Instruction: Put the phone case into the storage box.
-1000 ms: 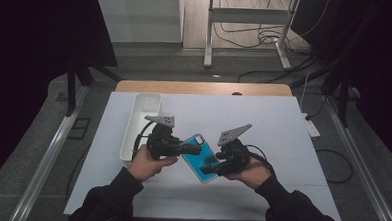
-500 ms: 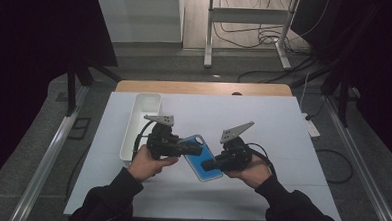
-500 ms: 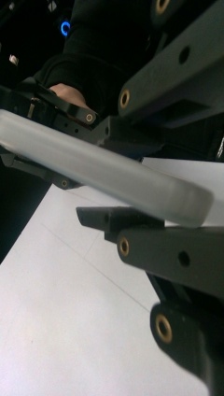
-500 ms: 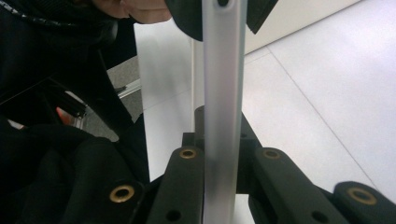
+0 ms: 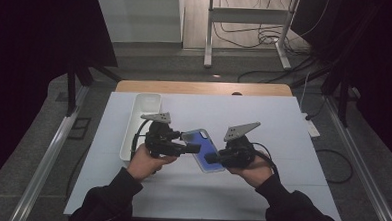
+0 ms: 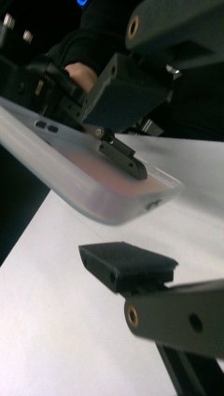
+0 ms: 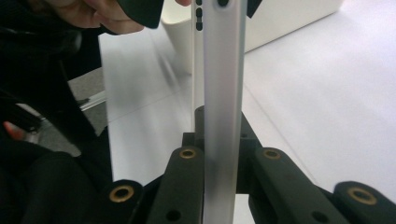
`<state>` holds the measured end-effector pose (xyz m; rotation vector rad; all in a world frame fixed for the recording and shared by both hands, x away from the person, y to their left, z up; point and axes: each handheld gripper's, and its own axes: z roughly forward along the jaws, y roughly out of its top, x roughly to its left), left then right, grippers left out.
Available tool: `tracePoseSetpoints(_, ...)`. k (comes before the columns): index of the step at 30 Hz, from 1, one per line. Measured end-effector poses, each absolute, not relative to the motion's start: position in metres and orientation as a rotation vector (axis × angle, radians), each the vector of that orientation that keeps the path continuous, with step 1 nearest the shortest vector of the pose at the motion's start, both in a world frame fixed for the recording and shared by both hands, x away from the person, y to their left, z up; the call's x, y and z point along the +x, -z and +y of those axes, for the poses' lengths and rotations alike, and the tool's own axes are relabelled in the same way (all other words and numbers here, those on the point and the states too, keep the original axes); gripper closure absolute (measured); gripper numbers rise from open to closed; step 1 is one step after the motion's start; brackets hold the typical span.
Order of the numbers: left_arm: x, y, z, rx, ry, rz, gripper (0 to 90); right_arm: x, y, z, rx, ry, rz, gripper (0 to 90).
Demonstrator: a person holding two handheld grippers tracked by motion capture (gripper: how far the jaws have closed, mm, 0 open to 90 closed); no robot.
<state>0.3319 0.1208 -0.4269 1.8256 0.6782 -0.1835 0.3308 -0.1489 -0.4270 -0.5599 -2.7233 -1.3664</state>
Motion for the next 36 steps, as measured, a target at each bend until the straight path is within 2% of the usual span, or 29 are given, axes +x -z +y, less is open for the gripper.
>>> tracePoseSetpoints(8,0.3322,0.4242,0.1268,1.807,0.087,0.761,17.4,0.3297,0.4255,-0.1505,-0.598,1.406,-2.76,85.2)
tracePoseSetpoints(14,0.3323,0.4243,0.1253,1.824,0.057,0.807,3.9,0.3293,0.4255,-0.1512,-0.644,1.433,-2.781,85.1)
tracePoseSetpoints(24,0.331,0.424,0.1216,1.857,0.0,0.872,0.1,0.3288,0.4245,-0.1544,-0.768,1.496,-2.783,85.1)
tracePoseSetpoints(27,0.3298,0.4232,0.1212,1.865,-0.016,0.879,2.3,0.3284,0.4244,-0.1545,-0.794,1.503,-2.78,85.1)
tracePoseSetpoints(29,0.3293,0.4229,0.121,1.871,-0.021,0.88,9.4,0.3282,0.4244,-0.1544,-0.798,1.505,-2.776,85.1)
tracePoseSetpoints(30,0.329,0.4229,0.1208,1.878,-0.026,0.882,9.4,0.328,0.4245,-0.1541,-0.798,1.51,-2.774,85.1)
tracePoseSetpoints(32,0.3283,0.4231,0.1206,1.887,-0.016,0.877,17.5,0.3273,0.4244,-0.1536,-0.801,1.514,-2.774,85.1)
tracePoseSetpoints(33,0.3282,0.4231,0.1205,1.887,-0.005,0.873,25.8,0.3267,0.4244,-0.1529,-0.799,1.514,-2.776,85.1)
tracePoseSetpoints(36,0.3278,0.423,0.1206,1.886,0.016,0.873,40.2,0.3255,0.4251,-0.1512,-0.796,1.508,-2.787,85.2)
